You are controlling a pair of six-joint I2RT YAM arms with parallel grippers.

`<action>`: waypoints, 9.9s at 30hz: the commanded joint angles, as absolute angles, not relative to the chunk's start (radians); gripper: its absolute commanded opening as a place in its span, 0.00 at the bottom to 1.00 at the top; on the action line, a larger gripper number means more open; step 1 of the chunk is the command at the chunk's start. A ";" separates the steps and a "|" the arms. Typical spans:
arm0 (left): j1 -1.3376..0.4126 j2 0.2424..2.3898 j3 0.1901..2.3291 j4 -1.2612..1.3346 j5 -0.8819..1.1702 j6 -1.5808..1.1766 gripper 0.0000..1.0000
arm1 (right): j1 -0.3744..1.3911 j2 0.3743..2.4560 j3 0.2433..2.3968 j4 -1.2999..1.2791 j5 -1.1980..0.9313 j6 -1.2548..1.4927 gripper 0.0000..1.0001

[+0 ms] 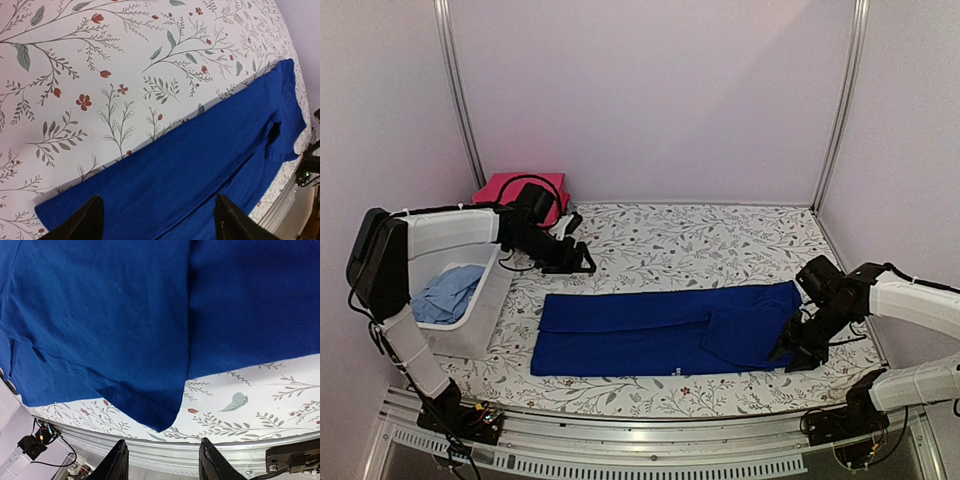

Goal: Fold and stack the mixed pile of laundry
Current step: Adjust the rectangle-folded T-shirt at the center of the board, then rotate the rectangle-folded T-shirt at the center of the board.

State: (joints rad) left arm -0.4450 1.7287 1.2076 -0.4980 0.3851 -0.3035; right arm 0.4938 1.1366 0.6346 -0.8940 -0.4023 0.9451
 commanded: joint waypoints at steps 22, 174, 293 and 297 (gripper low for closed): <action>-0.430 1.810 1.286 -0.560 0.425 -0.196 0.76 | 0.444 1.311 0.553 -0.708 -0.467 1.103 0.23; -0.673 1.610 1.260 -0.581 0.126 -0.492 0.60 | 0.332 2.267 1.663 -0.877 -0.095 0.204 0.00; -0.995 1.696 0.746 -0.038 0.426 -0.979 0.28 | 0.704 1.419 0.526 -0.351 -0.581 0.769 0.35; -0.997 1.720 0.755 -0.033 0.433 -0.977 0.23 | 0.709 1.447 0.525 -0.332 -0.586 0.761 0.34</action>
State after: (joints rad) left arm -0.9791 1.6878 0.7372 -0.0559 0.4259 -0.9771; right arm 0.6968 1.4155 0.5407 -0.3706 -0.6006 0.7670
